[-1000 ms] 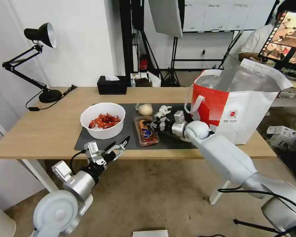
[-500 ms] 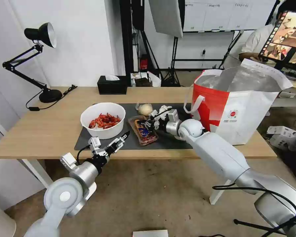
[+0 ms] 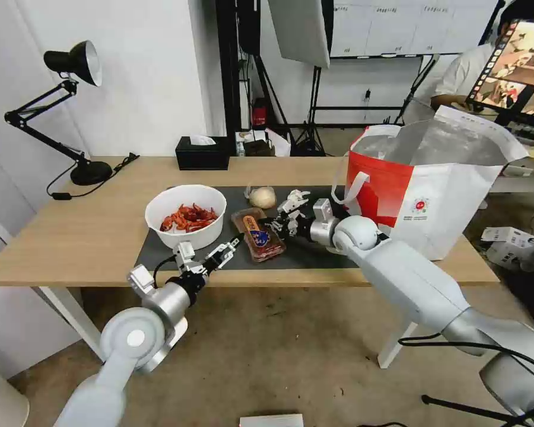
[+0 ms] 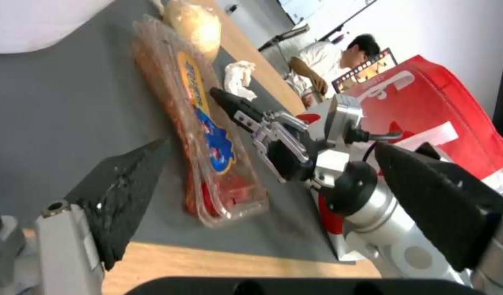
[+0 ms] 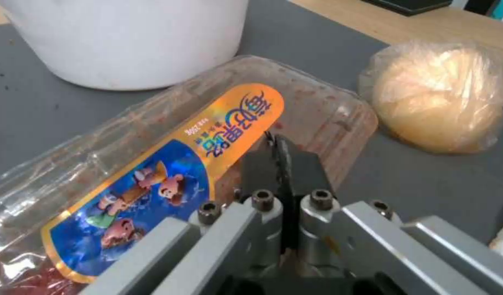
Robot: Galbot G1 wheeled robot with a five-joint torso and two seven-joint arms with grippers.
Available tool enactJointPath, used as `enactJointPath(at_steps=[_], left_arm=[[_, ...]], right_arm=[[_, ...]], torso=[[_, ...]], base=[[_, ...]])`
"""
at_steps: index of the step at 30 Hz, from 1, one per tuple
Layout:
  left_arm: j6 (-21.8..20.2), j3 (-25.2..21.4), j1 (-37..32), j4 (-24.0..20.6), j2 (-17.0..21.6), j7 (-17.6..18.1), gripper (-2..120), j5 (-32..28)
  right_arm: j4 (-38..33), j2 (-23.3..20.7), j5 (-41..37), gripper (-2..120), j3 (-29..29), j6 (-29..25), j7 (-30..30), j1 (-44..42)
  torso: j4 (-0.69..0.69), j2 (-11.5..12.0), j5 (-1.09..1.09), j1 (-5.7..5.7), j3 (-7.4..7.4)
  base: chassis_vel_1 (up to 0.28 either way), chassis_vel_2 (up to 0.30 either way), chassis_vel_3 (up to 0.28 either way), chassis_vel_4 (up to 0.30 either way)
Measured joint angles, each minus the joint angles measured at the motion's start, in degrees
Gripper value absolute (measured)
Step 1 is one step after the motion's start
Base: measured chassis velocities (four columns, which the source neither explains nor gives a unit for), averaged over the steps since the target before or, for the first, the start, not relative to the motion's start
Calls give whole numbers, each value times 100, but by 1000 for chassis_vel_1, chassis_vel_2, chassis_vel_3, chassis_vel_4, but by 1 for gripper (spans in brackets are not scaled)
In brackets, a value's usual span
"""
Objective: Pick up the trash from the table and place it into the takeout bag.
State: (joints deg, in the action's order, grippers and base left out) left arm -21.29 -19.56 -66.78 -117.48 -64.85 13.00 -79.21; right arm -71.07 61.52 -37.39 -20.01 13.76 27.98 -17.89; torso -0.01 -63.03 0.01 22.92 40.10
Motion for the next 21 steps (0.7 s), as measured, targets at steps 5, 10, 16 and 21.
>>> enactJointPath(at_steps=[5, 10, 16, 21], left_arm=[[4, 112, 129, 130, -1, 13, 100, -8], [7, 290, 357, 306, -32, 95, 100, -12], [-2, 523, 654, 538, -65, 242, 100, -41], [-42, 621, 792, 658, -72, 394, 100, -46]], right_arm=[[-53, -28, -35, 0, 3, 3, -19, -6], [-79, -47, -47, 0, 5, 11, -41, 19], [-126, -95, -40, 0, 20, 15, -47, -55], [-130, -119, -40, 0, 30, 15, -47, -60]], torso=[[1, 0, 0, 0, 0], [1, 0, -1, 0, 0], [1, 0, 0, 0, 0], [0, 0, -1, 0, 0]], base=[[0, 0, 0, 0], [0, 0, 0, 0], [0, 0, 0, 0], [0, 0, 0, 0]])
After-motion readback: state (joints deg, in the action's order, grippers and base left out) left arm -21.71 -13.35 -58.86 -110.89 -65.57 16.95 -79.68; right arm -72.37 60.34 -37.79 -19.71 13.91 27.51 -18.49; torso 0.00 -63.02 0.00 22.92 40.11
